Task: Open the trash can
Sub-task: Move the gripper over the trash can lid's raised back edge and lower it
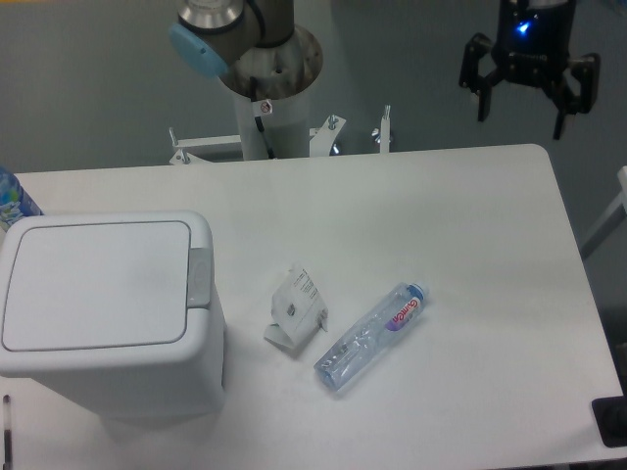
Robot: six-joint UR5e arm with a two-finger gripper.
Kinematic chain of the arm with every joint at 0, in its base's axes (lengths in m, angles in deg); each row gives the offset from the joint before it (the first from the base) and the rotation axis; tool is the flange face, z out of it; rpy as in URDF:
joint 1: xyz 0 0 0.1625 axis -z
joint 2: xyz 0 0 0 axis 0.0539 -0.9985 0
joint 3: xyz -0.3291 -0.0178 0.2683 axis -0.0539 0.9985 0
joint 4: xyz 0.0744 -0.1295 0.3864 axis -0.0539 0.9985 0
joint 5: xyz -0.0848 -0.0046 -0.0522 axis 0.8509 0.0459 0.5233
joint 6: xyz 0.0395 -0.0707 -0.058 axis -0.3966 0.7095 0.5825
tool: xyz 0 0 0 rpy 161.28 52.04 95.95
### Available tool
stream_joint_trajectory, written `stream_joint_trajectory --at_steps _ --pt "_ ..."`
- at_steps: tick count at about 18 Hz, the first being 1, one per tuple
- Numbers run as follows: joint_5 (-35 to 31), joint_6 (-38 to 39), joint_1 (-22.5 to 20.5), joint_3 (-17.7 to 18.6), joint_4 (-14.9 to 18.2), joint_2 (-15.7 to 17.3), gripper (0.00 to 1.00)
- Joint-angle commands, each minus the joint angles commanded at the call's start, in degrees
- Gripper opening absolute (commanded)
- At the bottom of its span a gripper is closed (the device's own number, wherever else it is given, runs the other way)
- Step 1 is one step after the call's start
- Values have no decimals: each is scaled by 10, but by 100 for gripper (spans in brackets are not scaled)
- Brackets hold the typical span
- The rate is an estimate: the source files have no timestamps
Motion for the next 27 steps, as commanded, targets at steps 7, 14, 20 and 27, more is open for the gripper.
stream_joint_trajectory --at_steps 7,14,20,27 --pt "-1 3 16 -5 0 -4 100" --pt "2 170 67 -7 -34 -26 100" --pt "24 411 158 -10 -86 -54 100" --pt "105 567 211 -18 -124 -74 100"
